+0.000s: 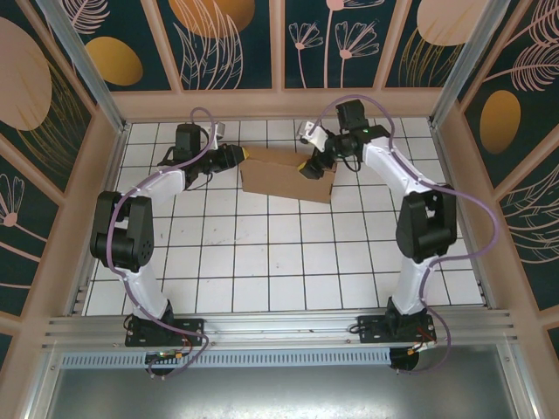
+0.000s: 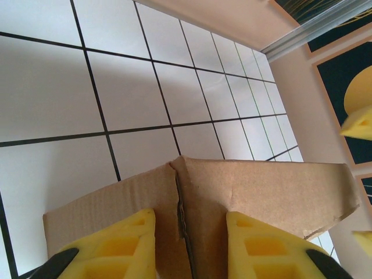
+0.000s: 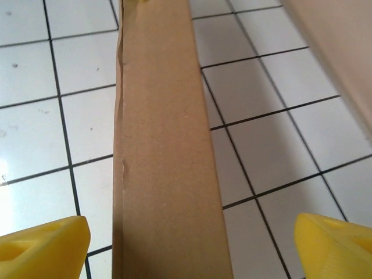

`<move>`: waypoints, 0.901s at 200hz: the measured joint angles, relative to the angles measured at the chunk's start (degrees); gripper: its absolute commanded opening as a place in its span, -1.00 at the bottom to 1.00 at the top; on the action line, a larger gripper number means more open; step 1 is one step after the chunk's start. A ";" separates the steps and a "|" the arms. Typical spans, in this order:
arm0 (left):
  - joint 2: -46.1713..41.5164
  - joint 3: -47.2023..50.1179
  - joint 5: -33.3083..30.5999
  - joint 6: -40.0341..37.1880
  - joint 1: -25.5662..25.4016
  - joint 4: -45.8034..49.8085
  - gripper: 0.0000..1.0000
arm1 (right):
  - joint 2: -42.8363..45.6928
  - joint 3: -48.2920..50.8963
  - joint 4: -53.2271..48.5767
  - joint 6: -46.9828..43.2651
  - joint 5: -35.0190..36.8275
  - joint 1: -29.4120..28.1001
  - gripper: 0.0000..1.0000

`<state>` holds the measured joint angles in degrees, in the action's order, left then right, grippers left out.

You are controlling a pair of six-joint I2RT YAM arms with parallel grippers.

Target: Fold the paper box

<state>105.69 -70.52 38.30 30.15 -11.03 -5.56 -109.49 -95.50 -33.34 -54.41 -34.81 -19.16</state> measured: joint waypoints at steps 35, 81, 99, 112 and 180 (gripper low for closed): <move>-0.37 0.42 0.02 -0.42 0.00 0.02 -0.46 | -5.46 -6.95 -8.17 -3.15 0.22 -0.90 0.31; -1.38 1.22 0.07 -0.66 -0.02 0.44 -0.24 | -5.73 -8.09 -11.26 -4.44 0.28 -1.27 0.02; -2.03 1.64 0.07 -1.01 -0.02 1.09 0.00 | -5.73 -8.13 -11.76 -4.90 0.26 -1.38 -0.01; -2.69 2.25 -0.15 -0.79 -0.11 1.55 0.20 | -5.73 -8.13 -12.00 -5.14 0.26 -1.49 -0.01; -14.73 12.92 -9.57 0.09 -0.63 0.04 0.97 | -1.51 -1.57 -4.33 -1.95 5.27 -2.51 -0.02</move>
<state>90.96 -57.60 28.73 30.24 -11.66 -5.52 -111.00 -97.08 -37.67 -56.36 -29.54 -21.67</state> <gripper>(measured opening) 0.980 0.496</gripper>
